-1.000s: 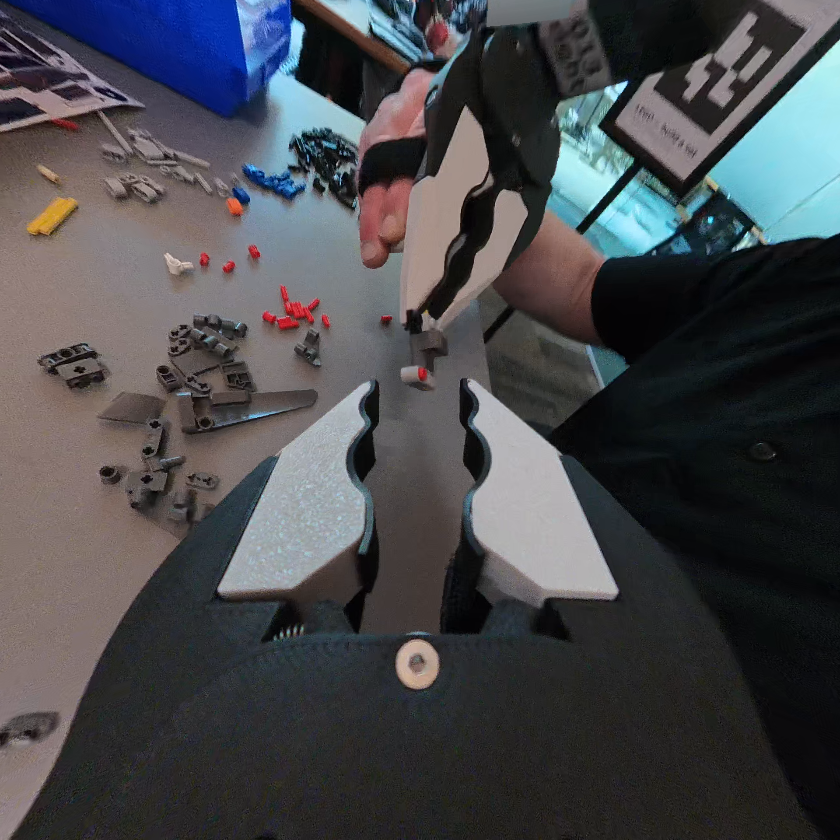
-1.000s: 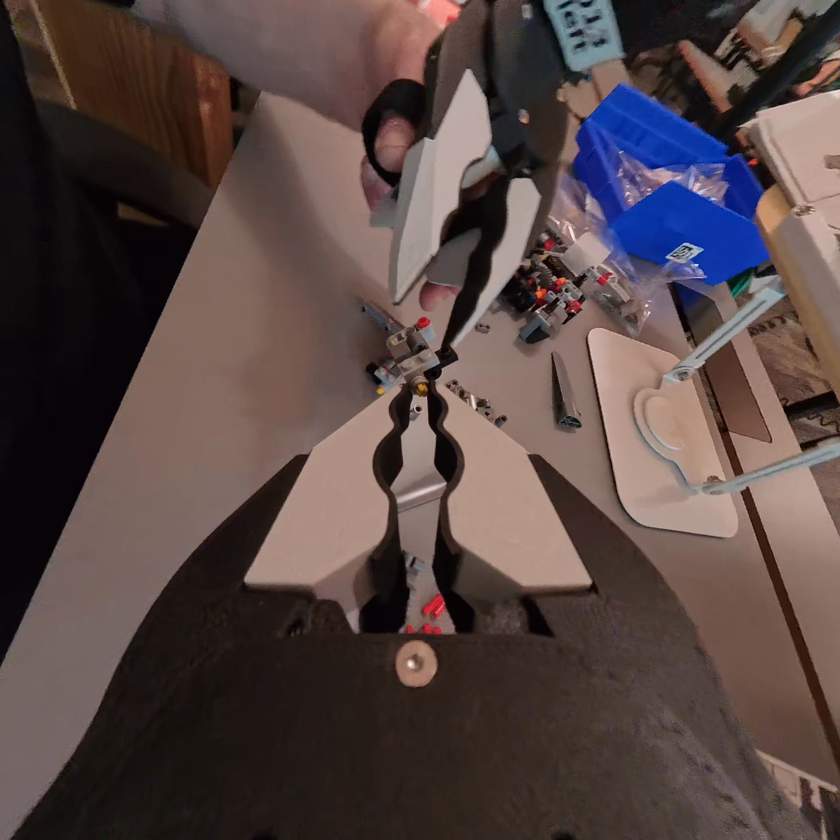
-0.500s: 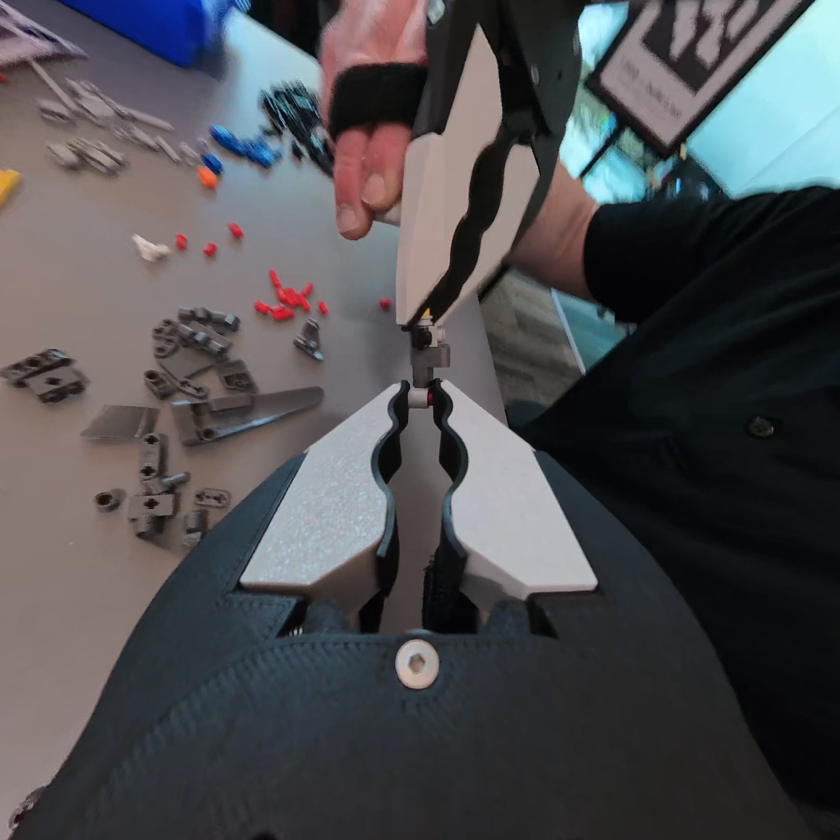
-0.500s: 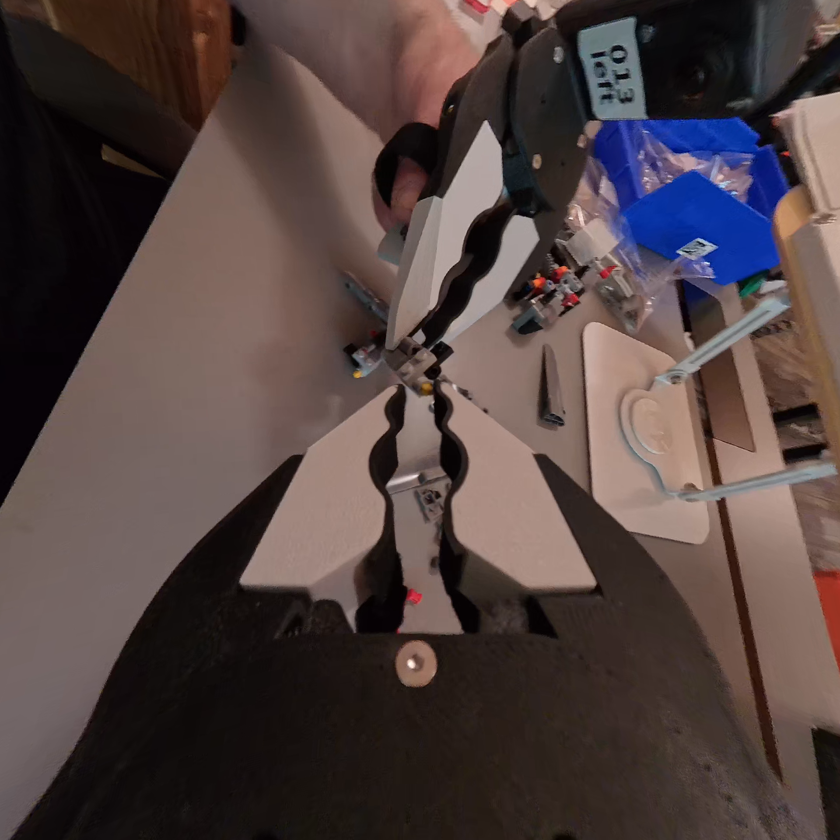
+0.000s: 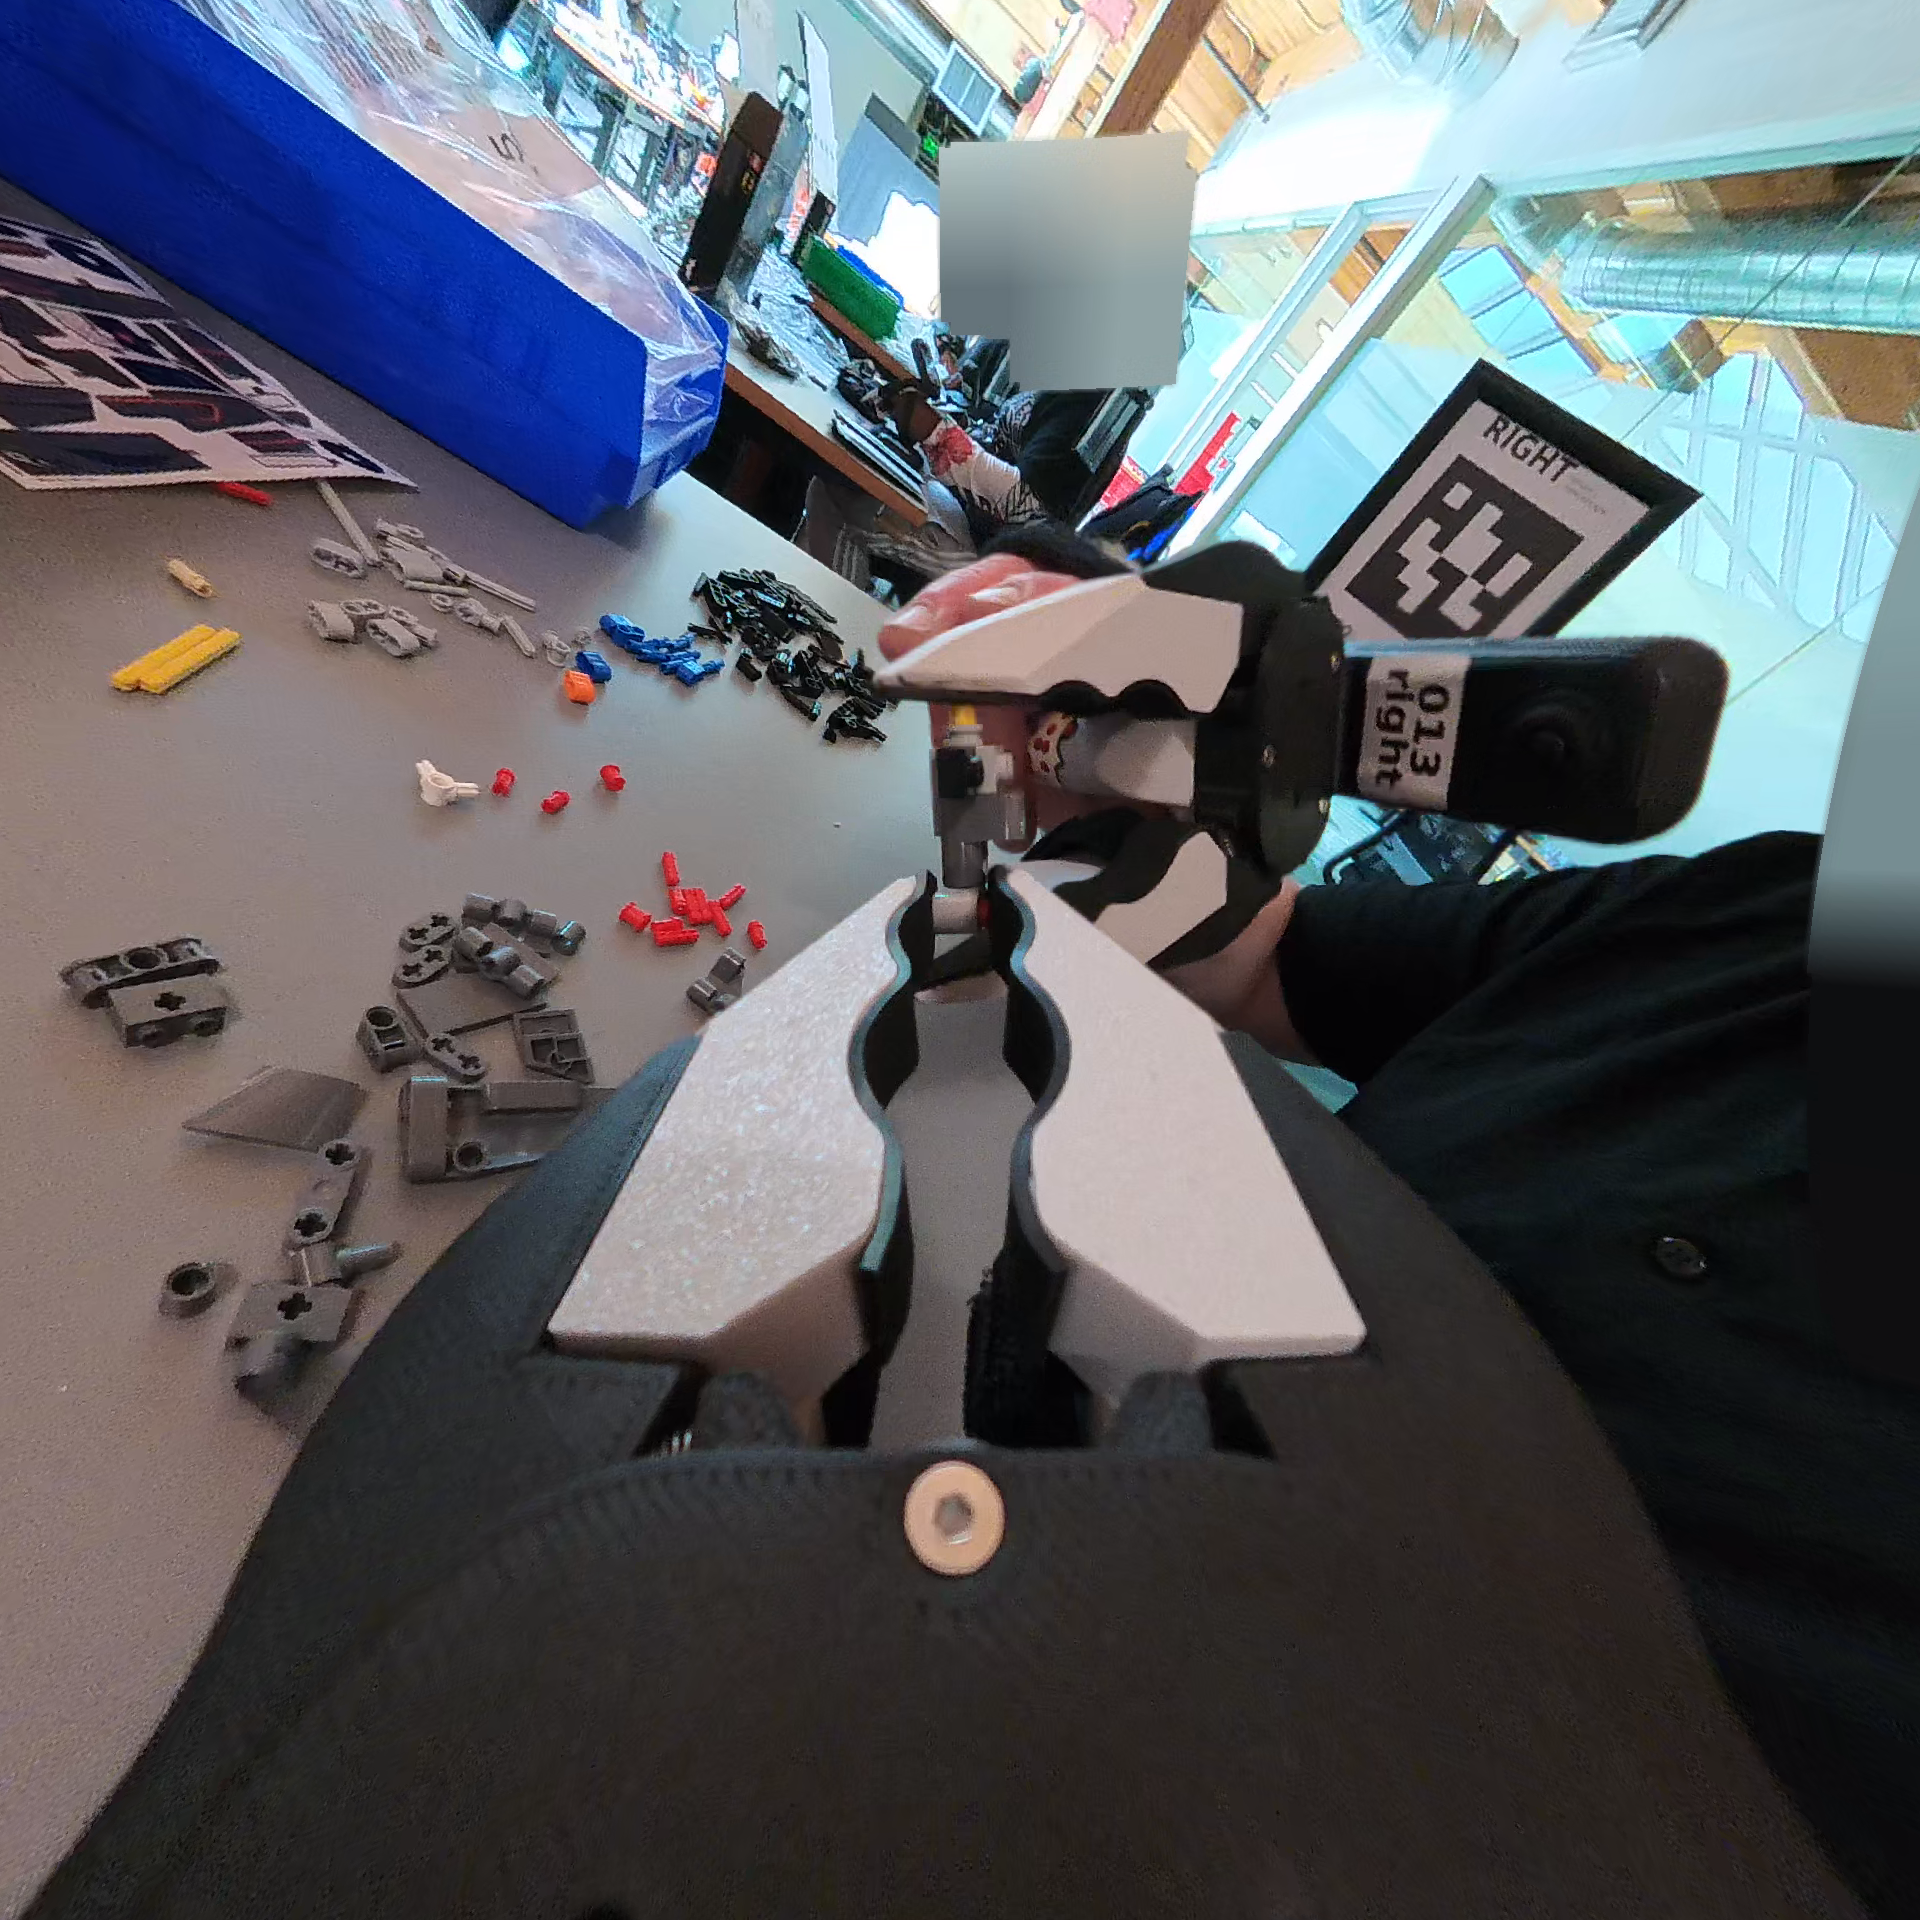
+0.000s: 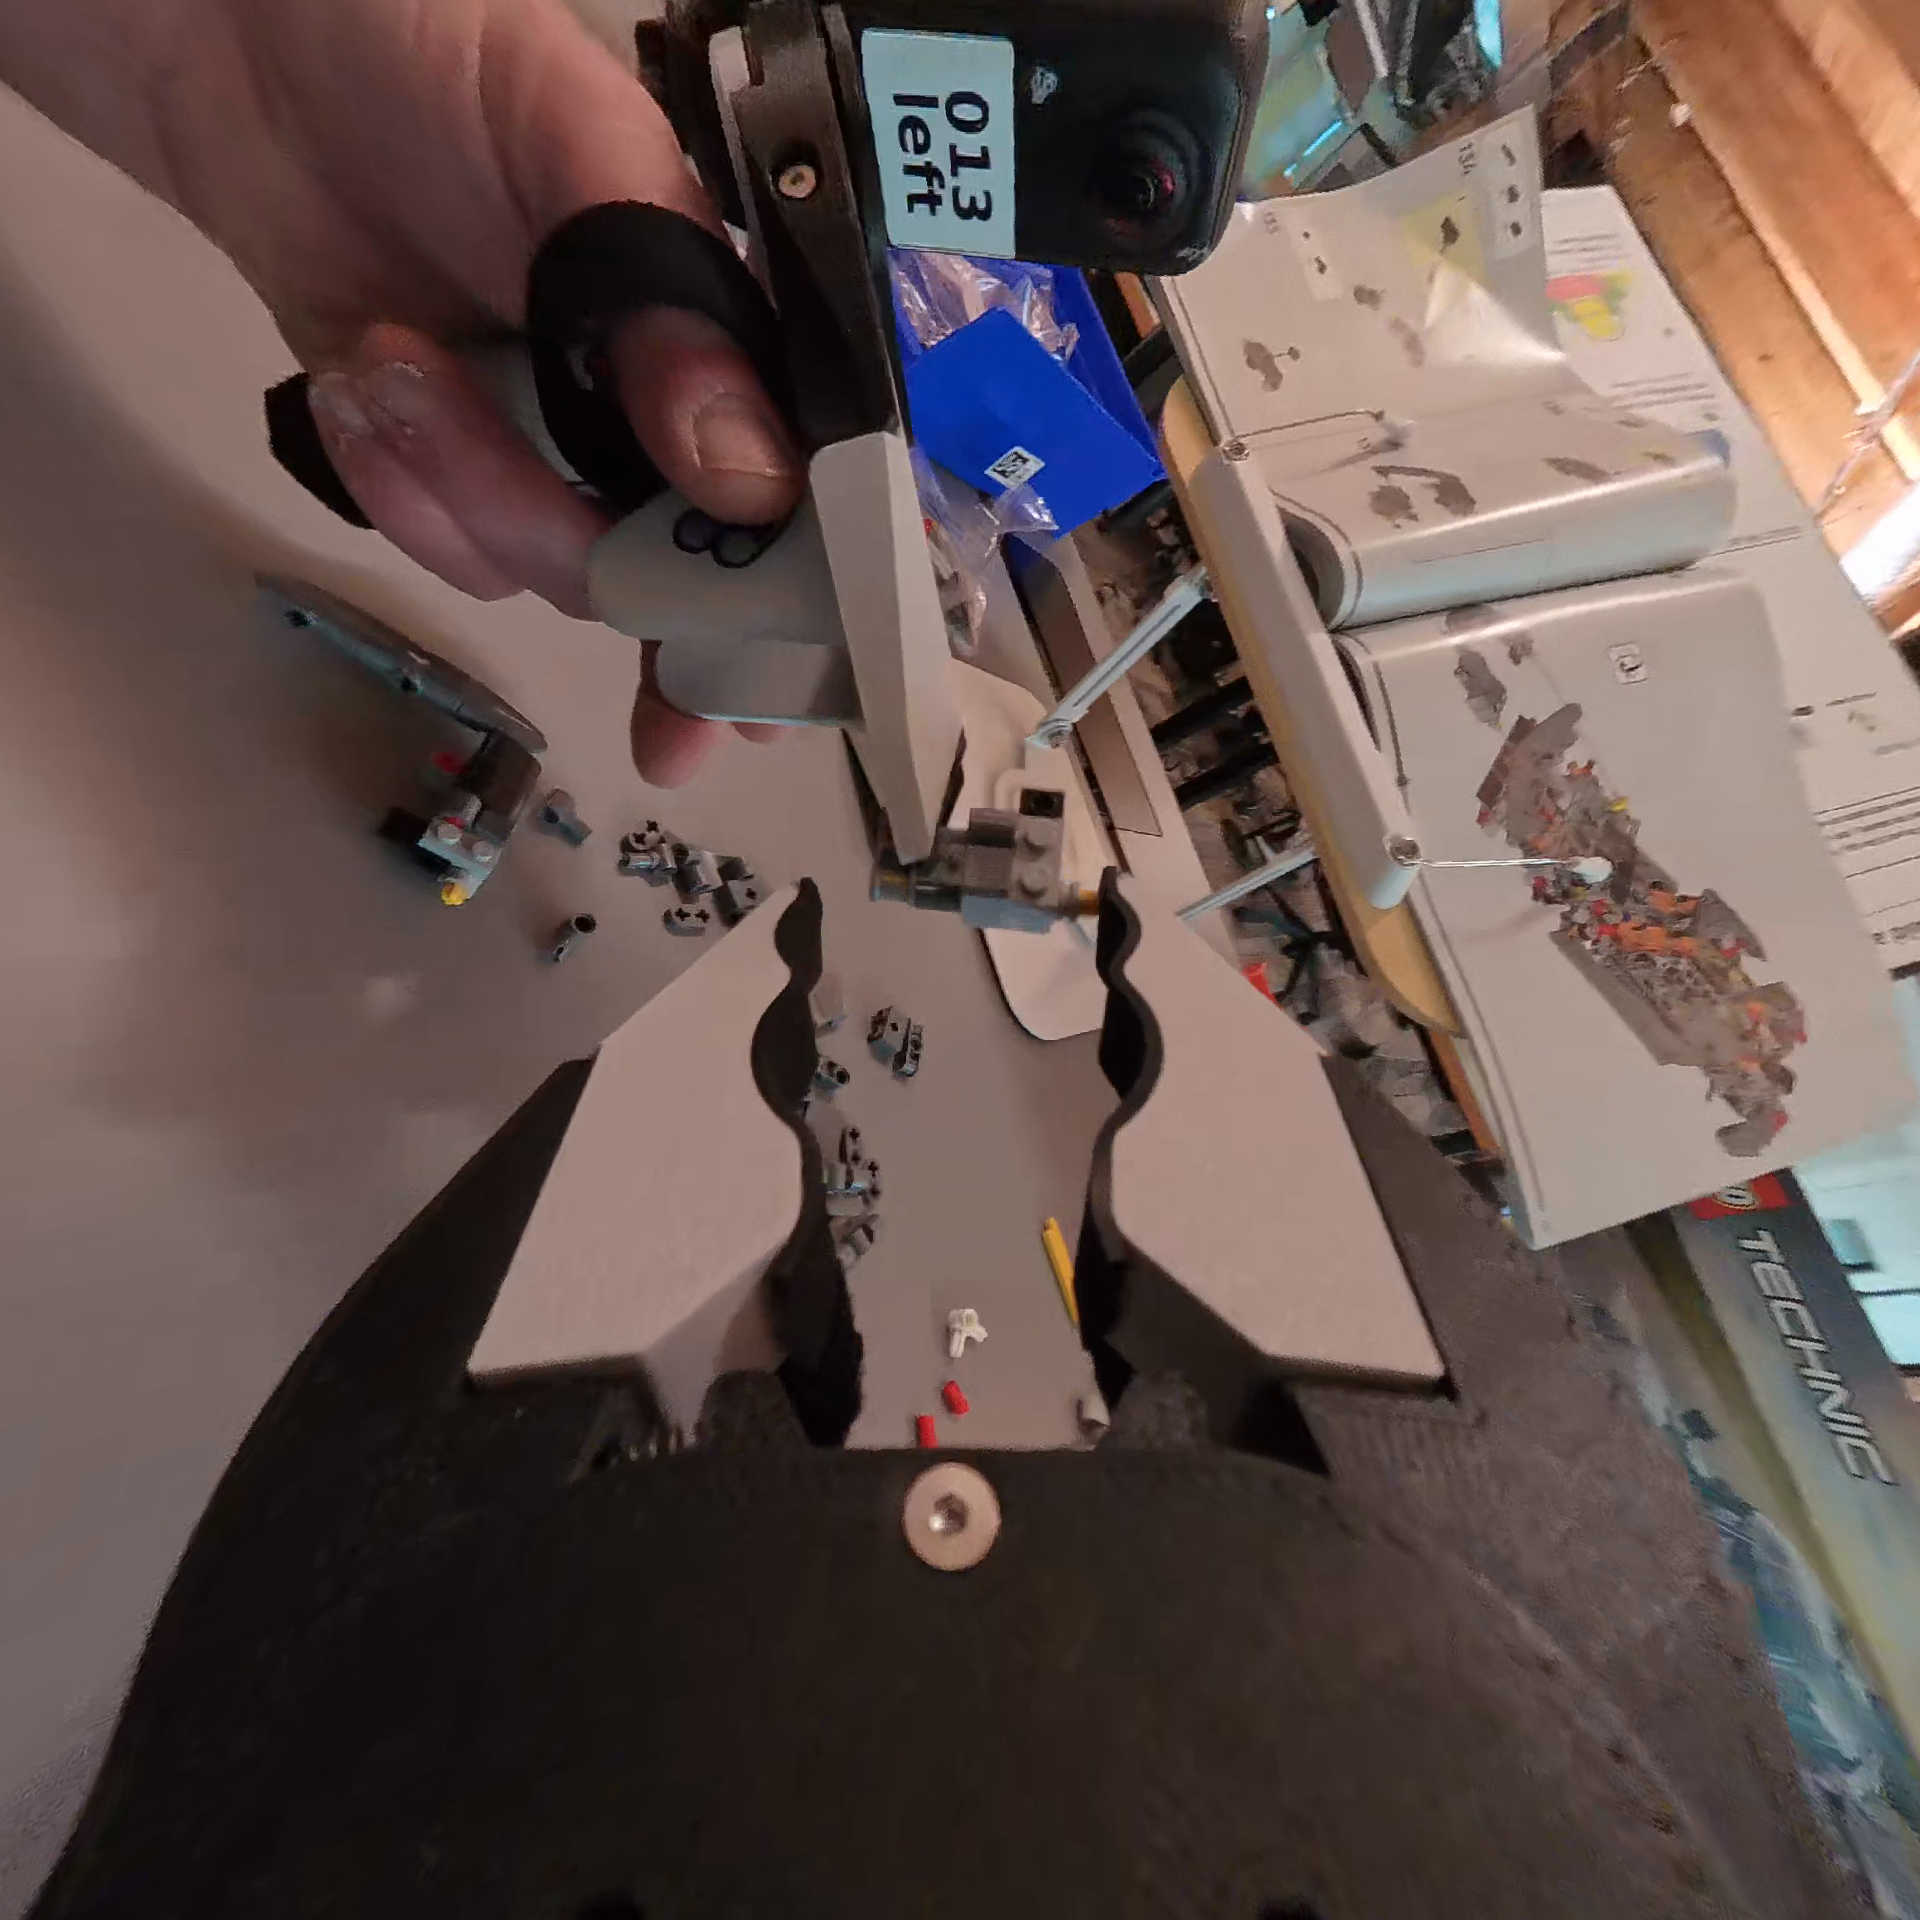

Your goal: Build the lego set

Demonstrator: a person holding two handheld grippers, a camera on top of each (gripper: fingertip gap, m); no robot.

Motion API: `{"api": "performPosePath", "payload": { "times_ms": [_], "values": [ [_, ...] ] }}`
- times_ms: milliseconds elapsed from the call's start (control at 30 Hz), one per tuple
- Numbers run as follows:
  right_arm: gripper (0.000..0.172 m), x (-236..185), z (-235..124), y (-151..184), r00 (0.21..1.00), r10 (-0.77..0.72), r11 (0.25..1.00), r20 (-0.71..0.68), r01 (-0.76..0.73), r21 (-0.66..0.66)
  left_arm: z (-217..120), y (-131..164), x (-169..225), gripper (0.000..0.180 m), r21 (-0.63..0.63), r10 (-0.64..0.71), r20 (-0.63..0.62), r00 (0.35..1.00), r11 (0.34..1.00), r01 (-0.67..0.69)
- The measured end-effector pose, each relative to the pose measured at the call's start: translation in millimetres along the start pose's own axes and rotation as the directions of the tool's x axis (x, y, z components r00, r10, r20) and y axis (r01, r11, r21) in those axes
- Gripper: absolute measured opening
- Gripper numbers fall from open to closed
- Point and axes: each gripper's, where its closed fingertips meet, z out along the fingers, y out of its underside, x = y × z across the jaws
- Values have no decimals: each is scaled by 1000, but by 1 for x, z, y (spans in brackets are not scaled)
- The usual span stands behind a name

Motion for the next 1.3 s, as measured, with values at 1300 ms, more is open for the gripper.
{"api": "performPosePath", "payload": {
  "times_ms": [1300],
  "values": [
    [38,1,2,13,988,-154,987,-12,153,-52,5,8,-9,8,-54,25,45,999,998,-23]
  ]
}}
